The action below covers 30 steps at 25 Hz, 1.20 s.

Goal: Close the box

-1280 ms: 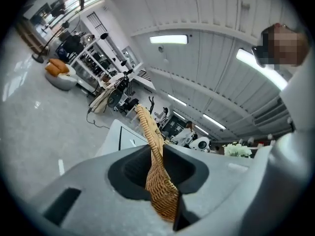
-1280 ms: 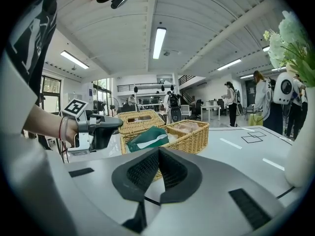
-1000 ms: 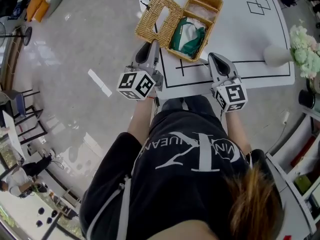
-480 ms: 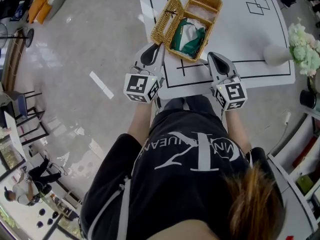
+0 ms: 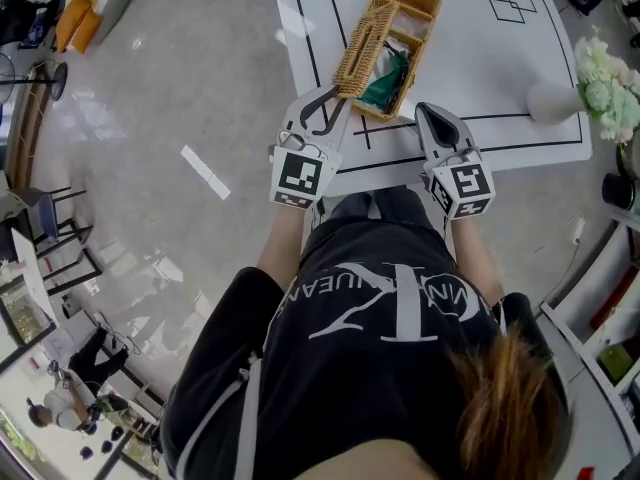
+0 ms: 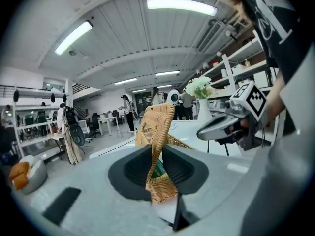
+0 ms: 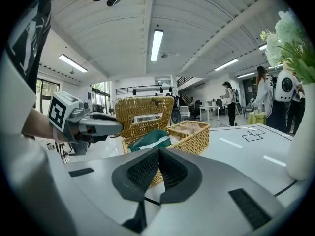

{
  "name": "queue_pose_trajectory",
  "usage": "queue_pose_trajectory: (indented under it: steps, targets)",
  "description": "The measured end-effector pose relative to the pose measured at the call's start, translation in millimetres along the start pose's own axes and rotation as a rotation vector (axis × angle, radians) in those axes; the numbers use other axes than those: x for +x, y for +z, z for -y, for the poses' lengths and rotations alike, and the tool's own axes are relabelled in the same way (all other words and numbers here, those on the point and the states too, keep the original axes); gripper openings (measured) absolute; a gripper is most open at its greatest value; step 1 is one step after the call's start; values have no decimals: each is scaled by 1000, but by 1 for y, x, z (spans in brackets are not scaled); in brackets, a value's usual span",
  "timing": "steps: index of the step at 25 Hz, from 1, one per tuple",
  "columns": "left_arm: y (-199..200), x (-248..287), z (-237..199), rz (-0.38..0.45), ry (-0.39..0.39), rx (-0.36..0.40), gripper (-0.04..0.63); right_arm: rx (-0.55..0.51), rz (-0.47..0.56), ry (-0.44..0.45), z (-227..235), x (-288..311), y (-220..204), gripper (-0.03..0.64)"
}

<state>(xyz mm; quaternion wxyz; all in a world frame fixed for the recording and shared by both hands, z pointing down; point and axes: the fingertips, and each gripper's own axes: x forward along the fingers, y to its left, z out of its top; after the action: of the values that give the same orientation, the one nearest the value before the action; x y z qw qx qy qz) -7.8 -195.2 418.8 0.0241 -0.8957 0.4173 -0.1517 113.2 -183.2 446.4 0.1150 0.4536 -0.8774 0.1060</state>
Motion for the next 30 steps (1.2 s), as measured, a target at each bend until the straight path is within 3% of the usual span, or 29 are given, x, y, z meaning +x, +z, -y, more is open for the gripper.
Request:
queue_pose_trajectory:
  steps: [8,16,30]
  targets:
    - [-16,8,23,-115,-44,191,89,6,1,-10,-4,-3,-1,-3]
    - [-22,12,32,-168,-59,261,115,12,-3,-23,-1,-8,-4,-3]
    - [-33,13,37,-234,-71,294,152,18,-5,-24,-4,-10,-7,-3]
